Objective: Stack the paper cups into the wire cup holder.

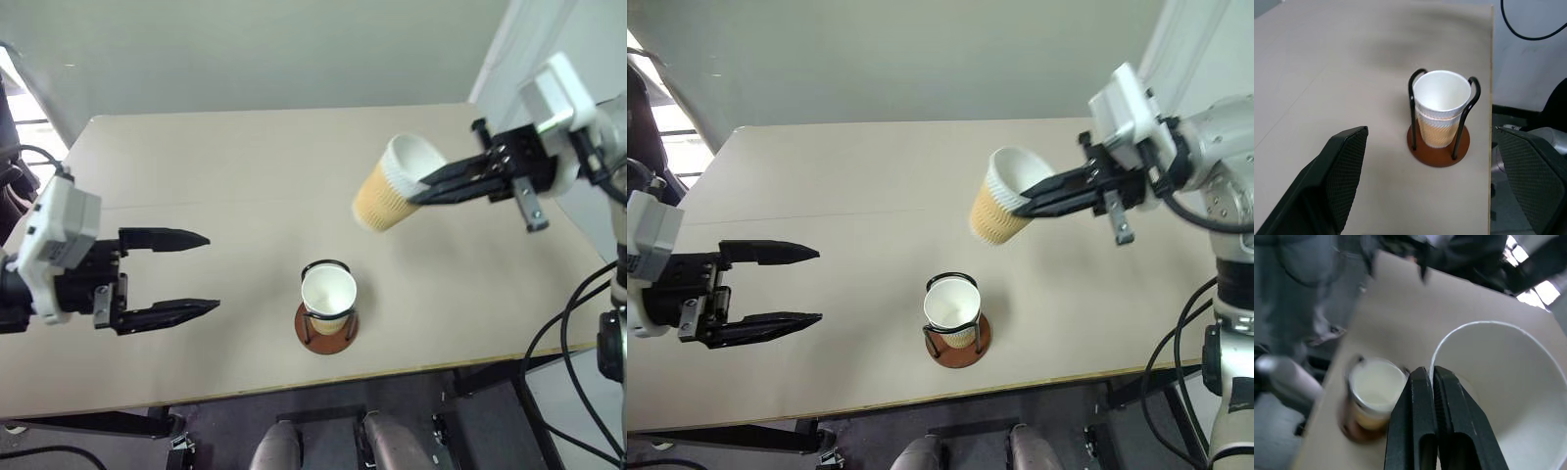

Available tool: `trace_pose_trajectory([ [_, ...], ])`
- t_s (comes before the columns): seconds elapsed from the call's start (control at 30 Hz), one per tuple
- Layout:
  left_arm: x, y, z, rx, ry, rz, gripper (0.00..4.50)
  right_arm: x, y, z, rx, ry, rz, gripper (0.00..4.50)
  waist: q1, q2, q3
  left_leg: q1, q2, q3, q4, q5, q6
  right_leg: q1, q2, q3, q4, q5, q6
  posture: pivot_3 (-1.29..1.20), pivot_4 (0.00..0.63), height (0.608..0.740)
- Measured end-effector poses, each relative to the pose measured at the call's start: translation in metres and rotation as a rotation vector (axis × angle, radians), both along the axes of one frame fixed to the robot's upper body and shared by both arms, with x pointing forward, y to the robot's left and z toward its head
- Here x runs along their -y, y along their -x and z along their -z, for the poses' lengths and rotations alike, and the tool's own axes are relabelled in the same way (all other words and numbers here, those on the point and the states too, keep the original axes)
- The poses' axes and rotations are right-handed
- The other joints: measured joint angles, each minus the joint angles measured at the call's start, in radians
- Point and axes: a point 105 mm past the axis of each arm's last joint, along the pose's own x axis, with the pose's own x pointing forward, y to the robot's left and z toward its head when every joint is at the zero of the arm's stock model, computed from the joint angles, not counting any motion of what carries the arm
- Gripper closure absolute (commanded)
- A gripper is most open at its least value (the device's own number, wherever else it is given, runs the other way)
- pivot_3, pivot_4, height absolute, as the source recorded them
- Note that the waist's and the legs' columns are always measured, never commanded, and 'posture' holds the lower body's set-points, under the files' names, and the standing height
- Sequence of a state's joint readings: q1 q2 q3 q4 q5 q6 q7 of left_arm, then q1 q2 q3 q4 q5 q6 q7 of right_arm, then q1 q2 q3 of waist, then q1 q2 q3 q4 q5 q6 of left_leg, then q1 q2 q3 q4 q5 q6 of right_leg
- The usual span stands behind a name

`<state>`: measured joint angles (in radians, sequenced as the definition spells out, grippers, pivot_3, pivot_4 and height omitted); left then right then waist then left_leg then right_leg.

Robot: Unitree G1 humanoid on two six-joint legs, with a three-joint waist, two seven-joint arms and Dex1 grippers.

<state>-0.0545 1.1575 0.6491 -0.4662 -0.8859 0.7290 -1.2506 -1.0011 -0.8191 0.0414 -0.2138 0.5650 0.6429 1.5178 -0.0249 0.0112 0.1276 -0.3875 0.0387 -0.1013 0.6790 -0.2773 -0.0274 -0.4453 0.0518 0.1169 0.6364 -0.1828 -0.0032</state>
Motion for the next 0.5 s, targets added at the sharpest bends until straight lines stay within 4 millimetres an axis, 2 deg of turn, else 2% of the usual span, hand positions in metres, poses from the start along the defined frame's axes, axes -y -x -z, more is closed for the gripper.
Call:
trace_pose_trajectory([
  [0.2,0.0,-0.005,0.002,0.0,0.001,0.006,0.05,-0.03,0.008,0.028,-0.071,0.034,-0.02,4.48,-0.002,-0.001,0.0,0.001,-0.001,0.0,0.001,0.0,0.0,-0.002,0.0,0.002,0.007,0.001,-0.001,0.0,0.15,0.74],
  [0.5,-0.001,-0.002,0.004,-0.012,-0.007,0.001,0.05,-0.041,0.009,0.056,-0.12,0.088,-0.028,4.48,-0.002,-0.001,0.0,-0.002,-0.001,0.0,-0.001,-0.001,0.001,-0.006,0.0,0.001,0.007,0.0,-0.001,0.0,0.15,0.74],
])
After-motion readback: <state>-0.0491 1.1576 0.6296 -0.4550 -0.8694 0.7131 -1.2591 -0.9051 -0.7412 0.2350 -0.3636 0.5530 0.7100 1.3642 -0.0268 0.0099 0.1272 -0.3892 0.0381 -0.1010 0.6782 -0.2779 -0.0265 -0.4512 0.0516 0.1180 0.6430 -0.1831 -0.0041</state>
